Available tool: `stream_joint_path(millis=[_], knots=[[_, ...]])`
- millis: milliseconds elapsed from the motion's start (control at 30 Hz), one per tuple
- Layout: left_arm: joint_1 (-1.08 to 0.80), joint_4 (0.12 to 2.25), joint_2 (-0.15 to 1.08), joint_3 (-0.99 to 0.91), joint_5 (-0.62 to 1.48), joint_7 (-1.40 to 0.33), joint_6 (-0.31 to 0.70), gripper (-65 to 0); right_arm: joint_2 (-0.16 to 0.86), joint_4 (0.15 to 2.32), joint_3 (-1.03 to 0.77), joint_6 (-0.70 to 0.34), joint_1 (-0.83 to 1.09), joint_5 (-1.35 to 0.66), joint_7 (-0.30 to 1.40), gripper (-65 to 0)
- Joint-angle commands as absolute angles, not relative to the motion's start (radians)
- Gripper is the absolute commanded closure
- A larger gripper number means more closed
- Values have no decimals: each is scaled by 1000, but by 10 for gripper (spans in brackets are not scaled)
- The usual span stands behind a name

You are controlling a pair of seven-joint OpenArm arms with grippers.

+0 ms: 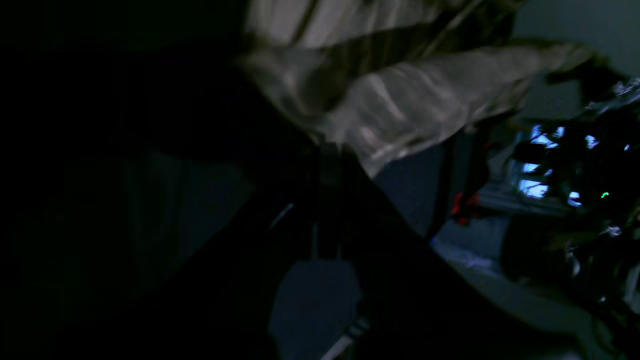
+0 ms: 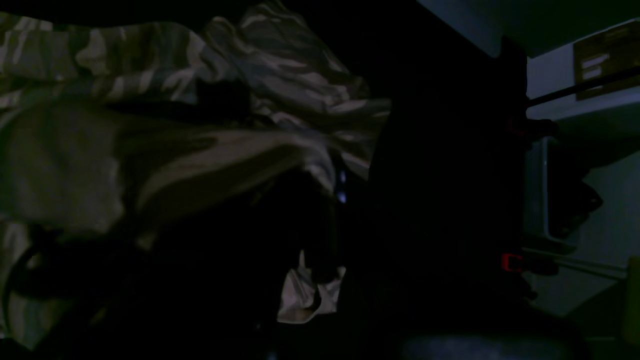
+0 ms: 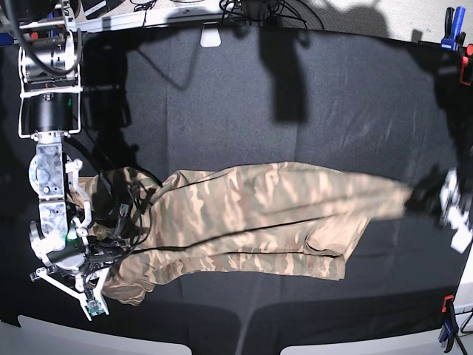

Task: Layout the t-shirt on the table in an organized manner, then fold the t-shirt properly
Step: 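Hold both shirt ends and stretch the shirt taut between the grippers, then lift the shirt with both grippers and swing it up off the table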

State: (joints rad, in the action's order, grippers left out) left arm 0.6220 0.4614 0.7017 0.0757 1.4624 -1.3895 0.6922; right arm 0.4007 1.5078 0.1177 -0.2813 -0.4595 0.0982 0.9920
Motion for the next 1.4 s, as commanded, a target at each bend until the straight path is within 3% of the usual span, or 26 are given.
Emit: stream_joint_path(millis=[0, 233, 467, 700, 1000, 1067, 1200, 1367], knots=[[629, 475, 725, 71, 1484, -1396, 698, 0, 413, 1525, 112, -277, -493, 104, 974, 0], [505, 476, 727, 71, 1484, -1396, 698, 0, 413, 1525, 112, -316, -458, 104, 974, 0], [425, 533, 726, 71, 1484, -1255, 698, 0, 414, 1538, 111, -403, -272, 101, 743, 0], [365, 723, 725, 71, 1484, -1134, 698, 0, 415, 1732, 65, -460, -65, -20, 690, 0], [249, 1022, 723, 71, 896, -716, 698, 0, 411, 1904, -161, -525, 183, -126, 687, 0], [212, 1106, 723, 71, 754, -643, 634, 0, 410, 1917, -189, -525, 221, -140, 687, 0], [119, 1294, 724, 71, 452, -533, 407, 0, 410, 1941, -200, -525, 278, -134, 679, 0], [-34, 1532, 724, 71, 275, -550, 222, 0, 410, 1964, -200, -525, 328, -119, 680, 0]])
